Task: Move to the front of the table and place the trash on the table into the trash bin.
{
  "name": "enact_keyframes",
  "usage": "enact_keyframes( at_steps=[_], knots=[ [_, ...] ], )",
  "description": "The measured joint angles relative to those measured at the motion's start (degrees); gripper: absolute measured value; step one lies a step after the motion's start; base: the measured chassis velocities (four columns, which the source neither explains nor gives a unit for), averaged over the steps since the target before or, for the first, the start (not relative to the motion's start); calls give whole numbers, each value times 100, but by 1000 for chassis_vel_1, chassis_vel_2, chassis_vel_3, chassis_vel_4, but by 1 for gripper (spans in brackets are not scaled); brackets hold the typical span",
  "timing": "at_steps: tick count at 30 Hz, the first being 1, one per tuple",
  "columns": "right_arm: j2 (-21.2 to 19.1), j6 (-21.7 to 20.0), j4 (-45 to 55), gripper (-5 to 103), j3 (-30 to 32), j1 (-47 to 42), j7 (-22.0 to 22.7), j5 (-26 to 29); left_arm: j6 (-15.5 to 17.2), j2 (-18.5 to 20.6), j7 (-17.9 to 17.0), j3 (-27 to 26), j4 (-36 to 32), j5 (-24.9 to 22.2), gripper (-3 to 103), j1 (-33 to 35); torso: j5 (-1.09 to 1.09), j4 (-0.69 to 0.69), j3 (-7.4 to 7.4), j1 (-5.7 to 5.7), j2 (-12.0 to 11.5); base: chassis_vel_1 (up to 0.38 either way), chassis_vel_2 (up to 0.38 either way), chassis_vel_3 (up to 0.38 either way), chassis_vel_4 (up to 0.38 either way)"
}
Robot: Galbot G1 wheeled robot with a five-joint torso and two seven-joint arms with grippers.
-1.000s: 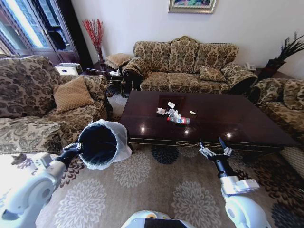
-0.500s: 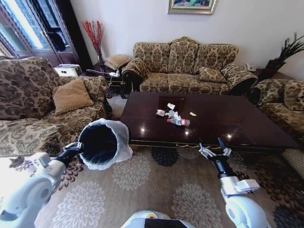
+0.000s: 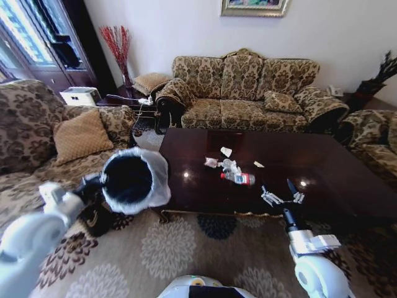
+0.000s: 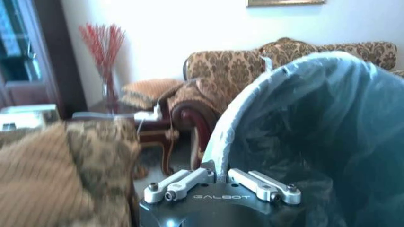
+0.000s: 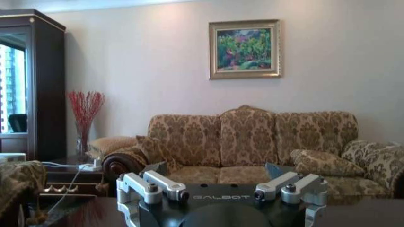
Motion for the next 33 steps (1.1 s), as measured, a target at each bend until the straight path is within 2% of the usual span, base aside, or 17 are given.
enact_keyframes(
  at_steps=[5, 8, 10, 13, 15, 22, 33],
  knots=[
    [-30, 26, 12, 100, 23, -16, -12, 23, -23, 398, -28, 161, 349, -76, 0, -517, -2, -1, 0, -2, 0, -90, 55, 18, -31],
    [-30, 27, 15, 100, 25, -20, -15, 25, -22, 407, -19, 173, 357, -90, 0, -534, -6, -1, -3, -10, 0, 0, 0, 0, 0],
    [-30, 28, 21, 100, 26, -24, -16, 26, -23, 407, -20, 172, 357, -90, 0, -537, -2, 7, -10, -23, 7, 18, -25, -20, 9],
    [-31, 28, 22, 100, 27, -24, -18, 27, -21, 399, -20, 172, 357, -89, 0, -532, -3, 9, -8, -22, 7, 80, -43, -51, 75],
    [-31, 28, 23, 100, 27, -24, -18, 27, -19, 395, -21, 173, 357, -87, 0, -529, -6, 4, -7, -18, 6, 28, -2, -7, 25],
    [-32, 28, 24, 100, 31, -22, -20, 27, -11, 382, -23, 172, 346, -83, 0, -518, -1, 0, -2, -6, 1, 0, 0, 0, 0],
    [-31, 27, 29, 100, 30, -24, -23, 27, -6, 372, -28, 165, 340, -76, 0, -510, -3, 3, -4, -10, 2, 0, 0, 0, 0]
  ],
)
